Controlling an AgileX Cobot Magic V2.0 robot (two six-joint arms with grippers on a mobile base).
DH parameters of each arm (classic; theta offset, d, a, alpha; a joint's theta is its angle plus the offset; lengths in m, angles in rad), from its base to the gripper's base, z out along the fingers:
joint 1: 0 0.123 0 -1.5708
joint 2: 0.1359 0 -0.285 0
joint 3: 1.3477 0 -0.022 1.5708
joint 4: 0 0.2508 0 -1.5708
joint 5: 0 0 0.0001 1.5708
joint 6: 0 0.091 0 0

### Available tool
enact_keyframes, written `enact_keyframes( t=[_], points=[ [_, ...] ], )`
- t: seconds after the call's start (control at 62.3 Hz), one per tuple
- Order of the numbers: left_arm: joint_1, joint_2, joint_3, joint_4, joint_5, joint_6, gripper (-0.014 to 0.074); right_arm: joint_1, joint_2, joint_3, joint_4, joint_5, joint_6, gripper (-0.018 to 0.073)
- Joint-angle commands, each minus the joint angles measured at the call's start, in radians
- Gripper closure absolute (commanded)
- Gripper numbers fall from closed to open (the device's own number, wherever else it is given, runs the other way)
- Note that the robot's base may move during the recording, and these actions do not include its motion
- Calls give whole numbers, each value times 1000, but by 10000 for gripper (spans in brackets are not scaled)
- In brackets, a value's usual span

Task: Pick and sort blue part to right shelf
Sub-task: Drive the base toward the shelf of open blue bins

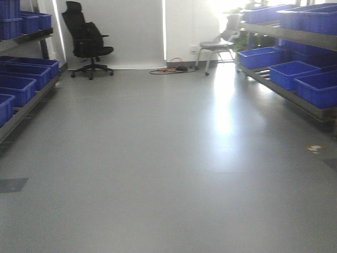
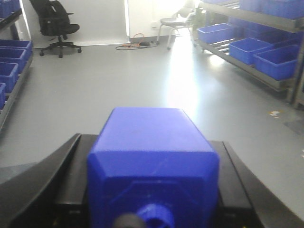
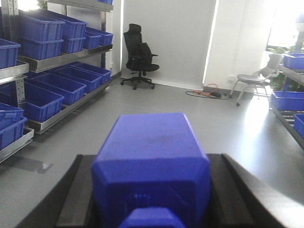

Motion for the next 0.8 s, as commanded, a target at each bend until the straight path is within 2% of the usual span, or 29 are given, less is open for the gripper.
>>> enact_keyframes(
  t=[0.0, 0.787],
  points=[
    [-3, 15, -26, 5, -93, -10, 284, -1, 20, -24, 20, -91, 3, 365],
    [-3, 15, -26, 5, -93, -10, 284, -1, 20, -24, 20, -92, 3, 365]
  ],
)
